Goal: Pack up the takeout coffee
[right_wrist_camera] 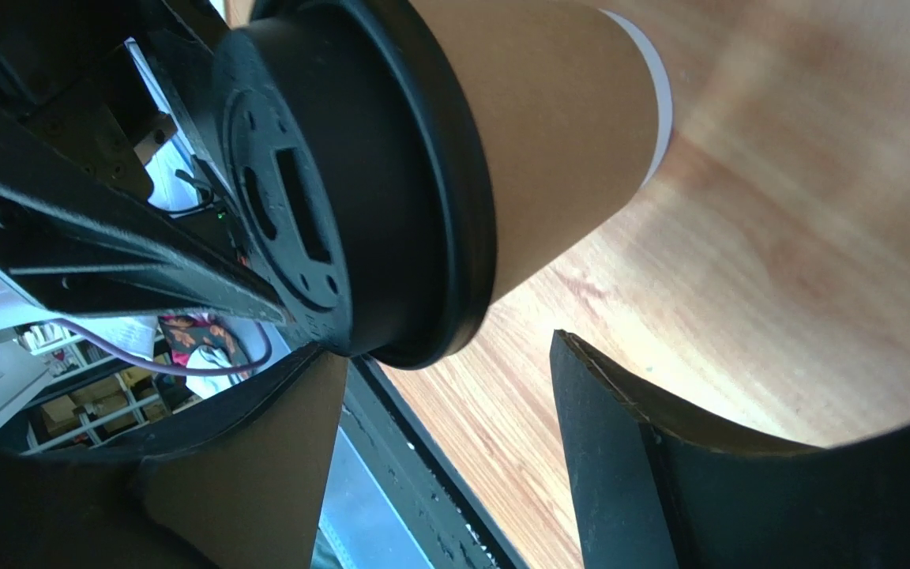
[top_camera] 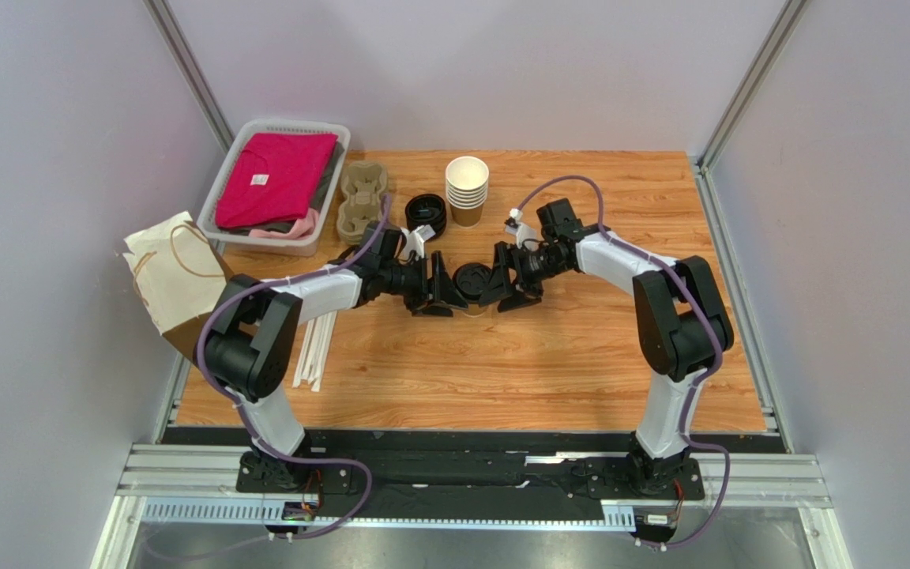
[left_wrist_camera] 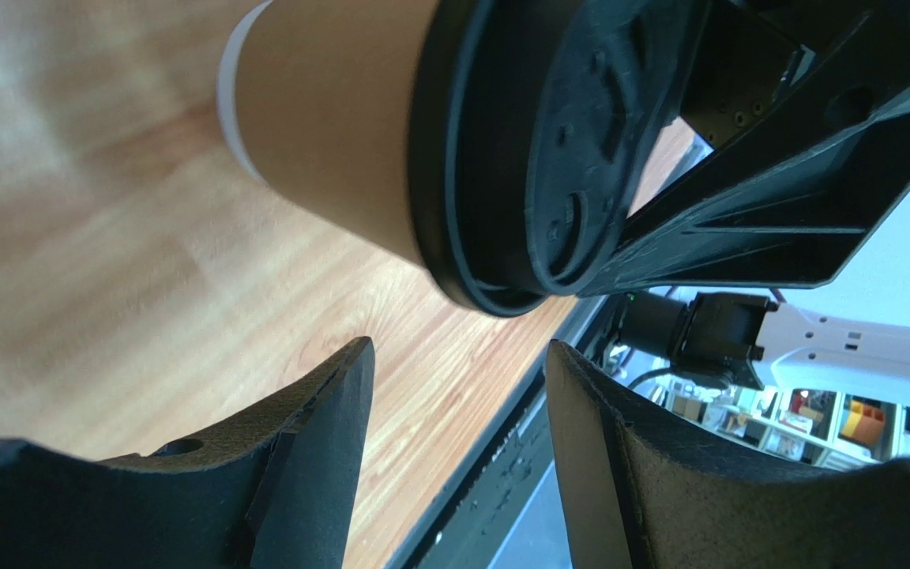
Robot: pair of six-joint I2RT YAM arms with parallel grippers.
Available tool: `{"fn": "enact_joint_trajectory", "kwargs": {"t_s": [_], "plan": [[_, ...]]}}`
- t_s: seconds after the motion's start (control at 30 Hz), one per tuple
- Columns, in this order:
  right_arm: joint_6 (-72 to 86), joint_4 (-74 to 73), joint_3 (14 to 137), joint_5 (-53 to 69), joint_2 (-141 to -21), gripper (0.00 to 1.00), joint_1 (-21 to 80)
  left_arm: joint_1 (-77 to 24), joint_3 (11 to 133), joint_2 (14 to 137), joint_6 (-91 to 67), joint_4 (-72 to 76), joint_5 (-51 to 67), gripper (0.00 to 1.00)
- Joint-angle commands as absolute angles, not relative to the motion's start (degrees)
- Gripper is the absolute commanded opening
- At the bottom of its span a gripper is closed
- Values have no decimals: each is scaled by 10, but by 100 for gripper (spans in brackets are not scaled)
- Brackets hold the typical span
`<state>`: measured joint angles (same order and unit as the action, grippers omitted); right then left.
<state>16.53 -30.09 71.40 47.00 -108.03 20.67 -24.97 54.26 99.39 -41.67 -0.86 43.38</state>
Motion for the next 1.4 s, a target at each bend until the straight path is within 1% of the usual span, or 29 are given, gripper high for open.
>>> {"fn": "enact_joint_trajectory", "kwargs": {"t_s": [0.0, 0.23, 0.33, 0.4, 0.5, 0.53, 0.6, 0.63, 0.77, 0.83, 1.0, 1.17, 1.27, 1.37], "plan": [[161, -265, 773, 481, -1111, 67, 214, -232, 582, 1005, -421, 55, 439, 64], [164, -257, 856, 490, -1184, 66, 220, -196, 625, 1018, -405, 35, 436, 64], [165, -256, 890, 497, -1203, 65, 220, -195, 647, 994, -366, 3, 438, 64], [165, -255, 910, 498, -1207, 65, 220, -192, 670, 980, -323, -61, 425, 64], [163, -256, 927, 496, -1199, 65, 220, -178, 711, 950, -257, -154, 377, 64], [162, -261, 927, 496, -1186, 66, 220, -163, 727, 941, -242, -212, 335, 64], [151, -269, 917, 496, -1166, 68, 220, -143, 772, 934, -214, -249, 314, 64], [148, -279, 909, 495, -1153, 69, 219, -135, 787, 933, -185, -284, 276, 64], [123, -306, 871, 478, -1076, 72, 219, -114, 888, 951, -96, -353, 174, 66], [108, -324, 855, 467, -1054, 72, 219, -114, 915, 973, -70, -372, 134, 66], [91, -356, 842, 439, -1000, 72, 212, -114, 966, 1026, -30, -352, 84, 66], [83, -370, 824, 436, -980, 72, 206, -113, 1041, 1096, -4, -351, 49, 63], [88, -368, 815, 437, -976, 72, 204, -113, 1056, 1128, -1, -324, 45, 62], [93, -365, 808, 439, -975, 72, 203, -113, 1078, 1156, 17, -307, 48, 58]]}}
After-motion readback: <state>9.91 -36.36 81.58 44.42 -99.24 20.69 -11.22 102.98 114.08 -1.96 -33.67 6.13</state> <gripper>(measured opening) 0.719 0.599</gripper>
